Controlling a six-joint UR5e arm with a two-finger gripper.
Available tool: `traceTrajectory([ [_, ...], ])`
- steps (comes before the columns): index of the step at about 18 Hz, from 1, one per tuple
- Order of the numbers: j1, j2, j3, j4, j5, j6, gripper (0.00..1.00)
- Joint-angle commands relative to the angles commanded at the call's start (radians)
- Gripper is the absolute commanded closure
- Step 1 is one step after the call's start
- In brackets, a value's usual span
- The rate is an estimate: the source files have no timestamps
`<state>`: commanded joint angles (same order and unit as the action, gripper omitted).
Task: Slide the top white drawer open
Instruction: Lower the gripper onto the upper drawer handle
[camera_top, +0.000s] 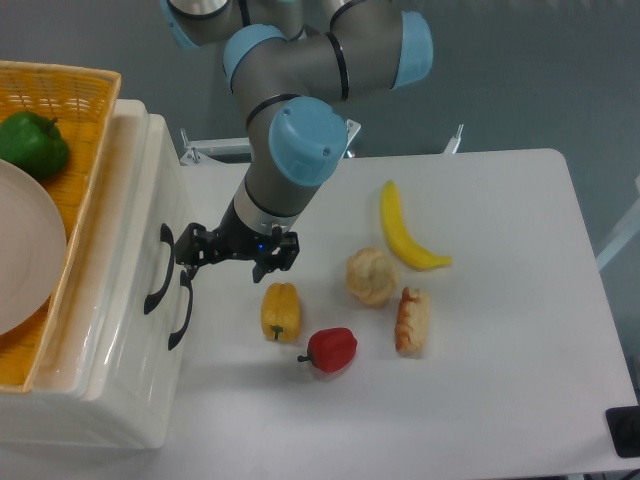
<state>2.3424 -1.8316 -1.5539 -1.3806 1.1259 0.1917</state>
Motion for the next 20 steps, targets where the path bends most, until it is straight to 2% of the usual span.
traceTrajectory([
  [12, -0.023, 0.002, -0.002, -0.008, 0.003, 0.011, 0.00],
  [17, -0.032, 0.006, -0.008, -0.043, 0.021, 0.104, 0.00],
  [20, -0.031, 0.009, -0.008, -0.046, 0.021, 0.107, 0.00],
])
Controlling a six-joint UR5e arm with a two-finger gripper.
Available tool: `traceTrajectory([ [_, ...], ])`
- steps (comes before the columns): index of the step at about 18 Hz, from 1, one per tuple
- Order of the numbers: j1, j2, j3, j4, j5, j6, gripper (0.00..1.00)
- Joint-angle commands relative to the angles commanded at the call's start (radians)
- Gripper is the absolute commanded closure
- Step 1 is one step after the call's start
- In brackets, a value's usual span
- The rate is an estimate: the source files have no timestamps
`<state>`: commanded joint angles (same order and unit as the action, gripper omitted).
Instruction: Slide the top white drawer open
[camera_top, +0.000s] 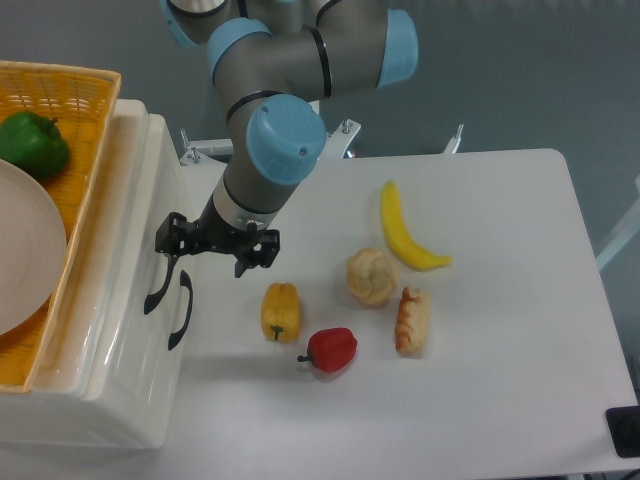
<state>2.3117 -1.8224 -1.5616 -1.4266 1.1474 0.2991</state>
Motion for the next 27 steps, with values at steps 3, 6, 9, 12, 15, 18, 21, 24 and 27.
traceTrajectory([
  [3, -0.002, -0.002, 0.005, 0.002, -0.002, 0.000, 0.00],
  [6, -0.002, -0.005, 0.009, 0.005, 0.000, 0.000, 0.00],
  [9, -0.002, -0.008, 0.014, 0.011, 0.000, 0.000, 0.00],
  [12, -0.003, -0.015, 0.023, 0.012, 0.000, 0.000, 0.00],
  [15, -0.003, -0.017, 0.025, 0.014, 0.000, 0.002, 0.00],
  [18, -0.003, -0.021, 0.025, 0.018, 0.000, 0.002, 0.00],
  [21, -0.003, -0.023, 0.023, 0.018, -0.002, 0.002, 0.00],
  [24, -0.009, -0.023, 0.023, 0.017, -0.002, 0.000, 0.00],
  [27, -0.009, -0.025, 0.021, 0.017, -0.002, 0.000, 0.00],
])
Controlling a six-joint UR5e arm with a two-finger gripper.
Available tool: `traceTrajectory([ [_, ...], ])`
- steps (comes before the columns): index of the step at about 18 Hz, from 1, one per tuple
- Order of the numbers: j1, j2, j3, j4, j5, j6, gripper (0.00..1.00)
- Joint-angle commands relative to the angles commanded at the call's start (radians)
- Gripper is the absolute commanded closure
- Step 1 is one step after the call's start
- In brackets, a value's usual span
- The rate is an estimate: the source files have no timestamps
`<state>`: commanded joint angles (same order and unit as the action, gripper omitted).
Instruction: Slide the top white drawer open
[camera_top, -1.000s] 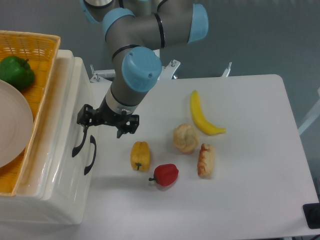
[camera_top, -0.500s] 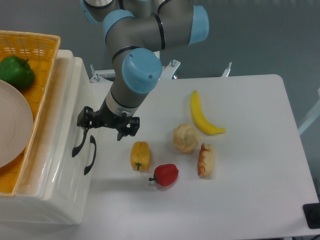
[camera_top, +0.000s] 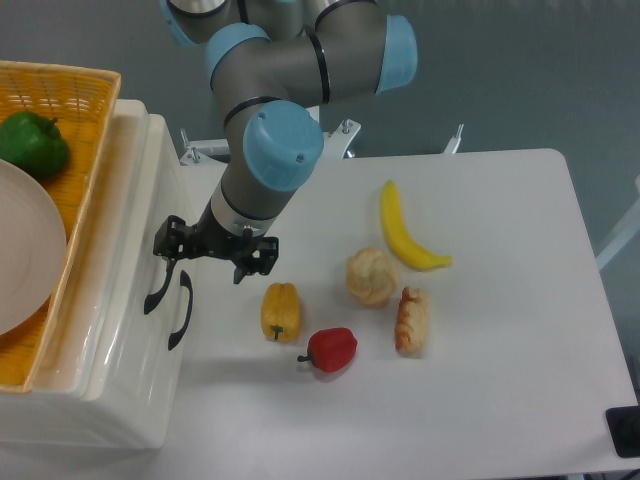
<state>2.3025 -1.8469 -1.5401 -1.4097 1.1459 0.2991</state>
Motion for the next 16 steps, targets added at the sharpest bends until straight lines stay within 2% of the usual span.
traceTrajectory([
  [16, -0.009, -0.006, -0.003, -0.002, 0.002, -0.002, 0.00],
])
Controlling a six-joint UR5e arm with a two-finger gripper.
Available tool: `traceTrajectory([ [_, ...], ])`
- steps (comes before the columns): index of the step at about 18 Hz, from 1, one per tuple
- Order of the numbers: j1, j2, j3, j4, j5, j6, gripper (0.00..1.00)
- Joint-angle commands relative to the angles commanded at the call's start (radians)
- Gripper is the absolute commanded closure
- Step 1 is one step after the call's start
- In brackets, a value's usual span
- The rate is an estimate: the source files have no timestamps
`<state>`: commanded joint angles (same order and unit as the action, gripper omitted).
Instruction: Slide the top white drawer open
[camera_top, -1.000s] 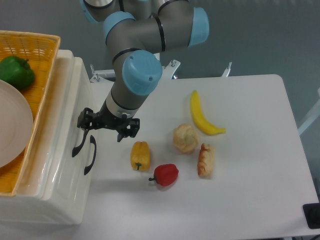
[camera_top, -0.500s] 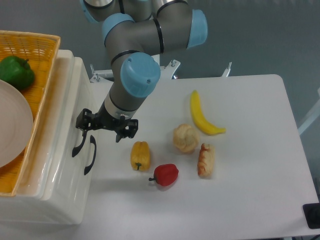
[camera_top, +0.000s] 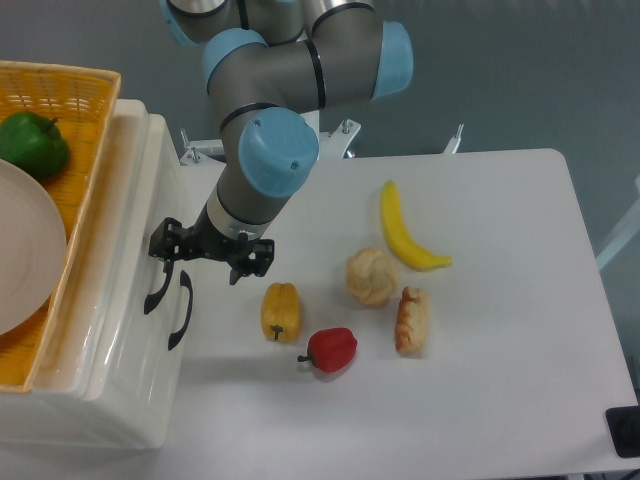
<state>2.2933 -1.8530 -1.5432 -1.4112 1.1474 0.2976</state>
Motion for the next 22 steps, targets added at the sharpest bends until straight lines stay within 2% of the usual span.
traceTrajectory([
  [18, -0.006, -0.008, -0.003, 0.005, 0.008, 0.002, 0.00],
  [22, -0.017, -0.008, -0.003, 0.005, 0.046, 0.002, 0.00],
])
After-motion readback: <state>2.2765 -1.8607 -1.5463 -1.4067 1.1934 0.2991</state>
